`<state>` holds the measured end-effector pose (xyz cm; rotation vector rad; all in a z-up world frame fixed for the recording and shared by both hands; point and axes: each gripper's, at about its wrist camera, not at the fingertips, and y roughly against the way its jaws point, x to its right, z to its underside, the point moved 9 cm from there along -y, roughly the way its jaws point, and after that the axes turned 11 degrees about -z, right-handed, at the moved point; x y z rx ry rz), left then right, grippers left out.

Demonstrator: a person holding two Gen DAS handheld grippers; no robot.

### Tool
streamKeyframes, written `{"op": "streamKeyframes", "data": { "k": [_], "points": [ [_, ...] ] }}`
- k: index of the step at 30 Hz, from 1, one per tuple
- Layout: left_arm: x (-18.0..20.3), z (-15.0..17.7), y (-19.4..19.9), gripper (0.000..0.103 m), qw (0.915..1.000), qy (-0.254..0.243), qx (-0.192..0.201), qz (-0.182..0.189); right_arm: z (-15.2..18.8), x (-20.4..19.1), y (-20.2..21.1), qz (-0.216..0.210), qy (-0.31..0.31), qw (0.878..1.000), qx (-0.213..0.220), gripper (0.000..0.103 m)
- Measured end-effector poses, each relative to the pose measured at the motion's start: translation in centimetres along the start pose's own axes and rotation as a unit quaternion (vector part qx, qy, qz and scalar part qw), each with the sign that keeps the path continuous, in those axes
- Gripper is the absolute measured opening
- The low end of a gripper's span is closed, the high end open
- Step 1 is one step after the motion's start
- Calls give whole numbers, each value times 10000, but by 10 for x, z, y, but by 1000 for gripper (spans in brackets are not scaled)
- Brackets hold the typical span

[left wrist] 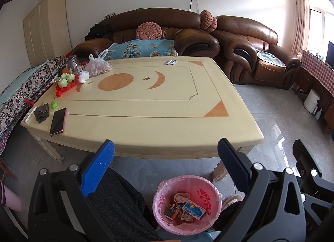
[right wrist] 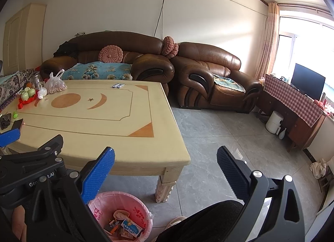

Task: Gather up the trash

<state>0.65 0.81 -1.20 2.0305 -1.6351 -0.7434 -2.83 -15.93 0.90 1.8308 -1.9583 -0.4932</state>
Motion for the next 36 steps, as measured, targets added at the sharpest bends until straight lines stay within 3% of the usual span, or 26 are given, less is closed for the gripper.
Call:
{"op": "streamKeyframes", "data": {
  "k": [36],
  "points": [
    [-5, -5, 2, 97, 10000, -25, -13, -3, -2, -3, 1, -27, 25, 10000, -3, 96]
  ]
}}
